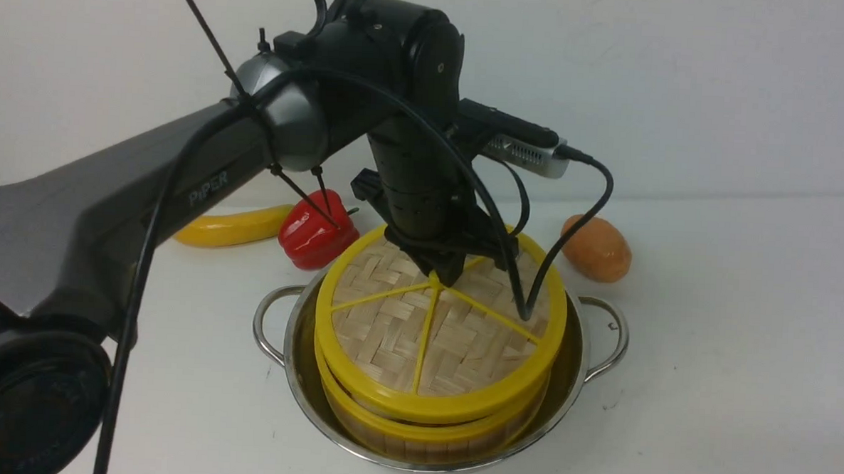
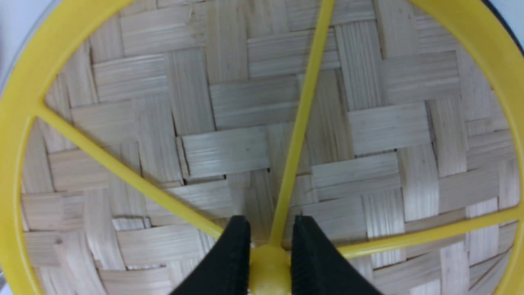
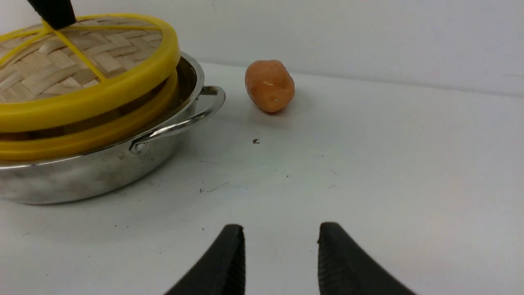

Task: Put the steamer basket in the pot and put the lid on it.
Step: Use the left arm to place the steamer lid on the steamer

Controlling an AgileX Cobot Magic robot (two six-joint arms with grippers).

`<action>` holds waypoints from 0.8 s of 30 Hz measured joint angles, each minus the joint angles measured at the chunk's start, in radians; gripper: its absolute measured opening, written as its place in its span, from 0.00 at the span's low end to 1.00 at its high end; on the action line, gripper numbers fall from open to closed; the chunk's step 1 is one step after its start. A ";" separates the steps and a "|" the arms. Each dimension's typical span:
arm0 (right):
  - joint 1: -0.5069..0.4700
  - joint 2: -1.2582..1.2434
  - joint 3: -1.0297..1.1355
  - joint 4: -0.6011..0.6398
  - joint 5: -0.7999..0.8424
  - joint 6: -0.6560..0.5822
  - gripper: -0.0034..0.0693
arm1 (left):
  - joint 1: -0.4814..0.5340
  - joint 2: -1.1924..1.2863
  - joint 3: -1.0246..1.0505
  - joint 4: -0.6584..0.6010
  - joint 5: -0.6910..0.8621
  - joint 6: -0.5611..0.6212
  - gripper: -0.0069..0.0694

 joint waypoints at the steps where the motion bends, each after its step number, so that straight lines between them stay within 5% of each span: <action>1: 0.002 0.000 0.000 0.000 0.000 0.000 0.38 | 0.000 -0.002 0.000 0.000 0.000 -0.001 0.25; 24: 0.019 0.000 0.000 0.000 0.000 0.000 0.38 | 0.000 -0.042 0.059 0.006 0.002 -0.026 0.25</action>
